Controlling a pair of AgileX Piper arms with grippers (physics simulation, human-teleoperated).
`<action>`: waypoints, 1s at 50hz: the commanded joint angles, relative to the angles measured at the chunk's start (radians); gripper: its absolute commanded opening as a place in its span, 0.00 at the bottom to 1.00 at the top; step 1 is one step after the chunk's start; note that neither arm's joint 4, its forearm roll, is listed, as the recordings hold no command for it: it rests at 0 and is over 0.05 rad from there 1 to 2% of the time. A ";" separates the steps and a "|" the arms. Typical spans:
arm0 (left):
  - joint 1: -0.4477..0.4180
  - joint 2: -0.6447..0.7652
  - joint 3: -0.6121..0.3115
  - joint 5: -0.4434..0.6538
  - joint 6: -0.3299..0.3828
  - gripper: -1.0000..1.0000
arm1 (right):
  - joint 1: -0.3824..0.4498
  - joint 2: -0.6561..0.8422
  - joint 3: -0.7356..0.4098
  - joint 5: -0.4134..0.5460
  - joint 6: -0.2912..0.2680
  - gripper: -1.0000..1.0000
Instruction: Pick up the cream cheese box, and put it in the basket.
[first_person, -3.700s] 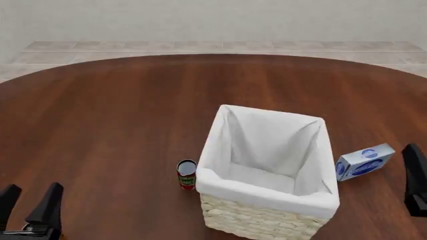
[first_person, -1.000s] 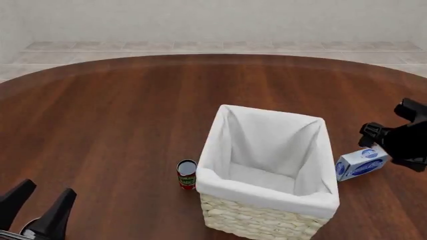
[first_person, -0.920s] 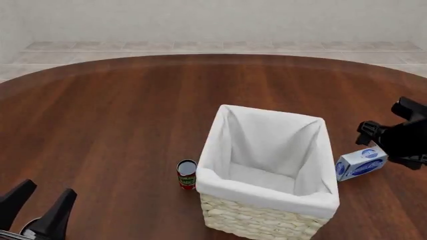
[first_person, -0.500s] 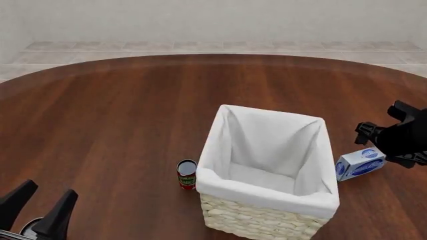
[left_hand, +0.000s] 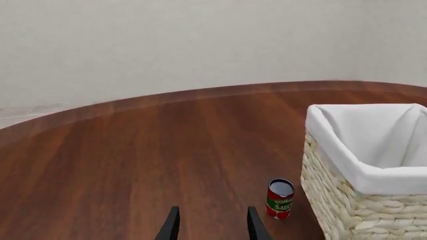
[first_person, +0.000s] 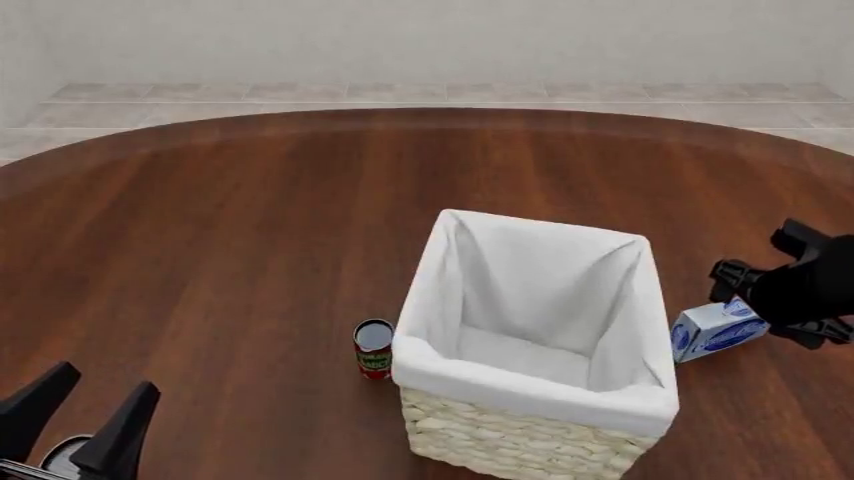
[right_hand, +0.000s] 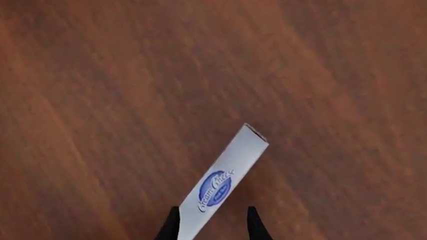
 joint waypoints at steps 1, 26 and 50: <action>-0.004 0.001 0.004 -0.003 0.002 1.00 | 0.010 0.018 0.012 -0.030 0.019 1.00; -0.001 -0.002 -0.003 0.016 0.005 1.00 | 0.034 0.107 -0.004 -0.101 0.051 1.00; -0.009 0.006 0.018 -0.006 0.008 1.00 | 0.008 0.199 0.087 -0.229 0.040 1.00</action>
